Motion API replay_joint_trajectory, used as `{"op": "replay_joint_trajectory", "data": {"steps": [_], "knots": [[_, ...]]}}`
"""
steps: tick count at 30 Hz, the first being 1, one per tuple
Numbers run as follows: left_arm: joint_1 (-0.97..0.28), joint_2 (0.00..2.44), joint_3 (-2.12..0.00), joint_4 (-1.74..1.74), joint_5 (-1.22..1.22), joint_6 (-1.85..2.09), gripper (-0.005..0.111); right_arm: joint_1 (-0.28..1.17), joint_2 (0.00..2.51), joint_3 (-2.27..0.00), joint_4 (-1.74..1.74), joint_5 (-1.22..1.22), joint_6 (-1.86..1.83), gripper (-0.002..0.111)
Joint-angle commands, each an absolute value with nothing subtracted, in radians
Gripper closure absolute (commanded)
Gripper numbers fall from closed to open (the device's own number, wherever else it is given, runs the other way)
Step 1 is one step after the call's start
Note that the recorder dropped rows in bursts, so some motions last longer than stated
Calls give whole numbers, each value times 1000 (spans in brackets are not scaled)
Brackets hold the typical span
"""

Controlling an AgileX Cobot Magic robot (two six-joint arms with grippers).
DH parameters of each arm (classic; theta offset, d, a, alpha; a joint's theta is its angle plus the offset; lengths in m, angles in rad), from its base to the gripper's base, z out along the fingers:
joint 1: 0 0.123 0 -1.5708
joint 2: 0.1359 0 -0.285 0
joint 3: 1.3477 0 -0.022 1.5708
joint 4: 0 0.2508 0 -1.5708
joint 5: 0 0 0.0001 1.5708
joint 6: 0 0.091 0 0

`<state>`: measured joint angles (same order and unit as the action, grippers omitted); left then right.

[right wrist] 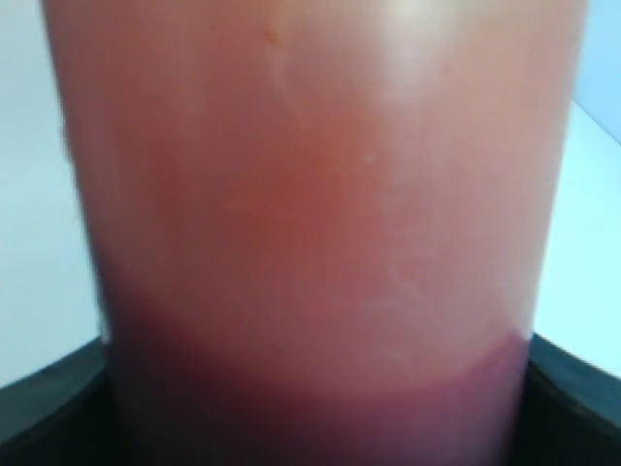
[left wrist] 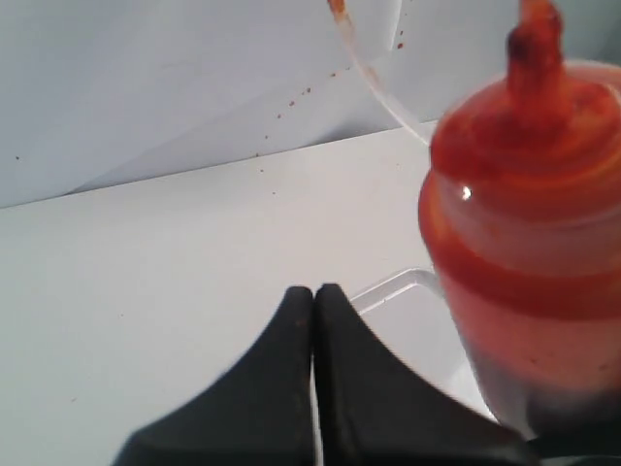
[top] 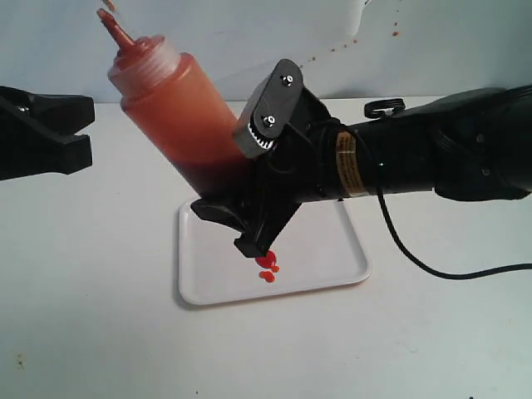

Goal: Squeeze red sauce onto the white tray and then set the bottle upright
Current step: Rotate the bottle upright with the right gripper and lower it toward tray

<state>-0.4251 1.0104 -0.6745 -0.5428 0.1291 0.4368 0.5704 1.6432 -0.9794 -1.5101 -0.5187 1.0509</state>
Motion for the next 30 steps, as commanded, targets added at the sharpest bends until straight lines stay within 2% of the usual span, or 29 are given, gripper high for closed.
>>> {"op": "replay_joint_trajectory", "data": {"steps": [1,6,15,23,30], "knots": [[-429,1014,-667,-538,131,429,107,568,1591,-990,-1361,-564,967,108],[-429,1012,-667,-538,31,429,107,568,1538,-990,-1258,-655,957,108],[-429,1012,-667,-538,59,429,107,556,1533,-969,-1179,-732,936,108],[-429,1012,-667,-538,31,426,107,394,1533,-794,-1040,-1005,842,108],[-429,1012,-667,-538,19,426,107,369,1533,-647,-1009,-1080,628,108]]}}
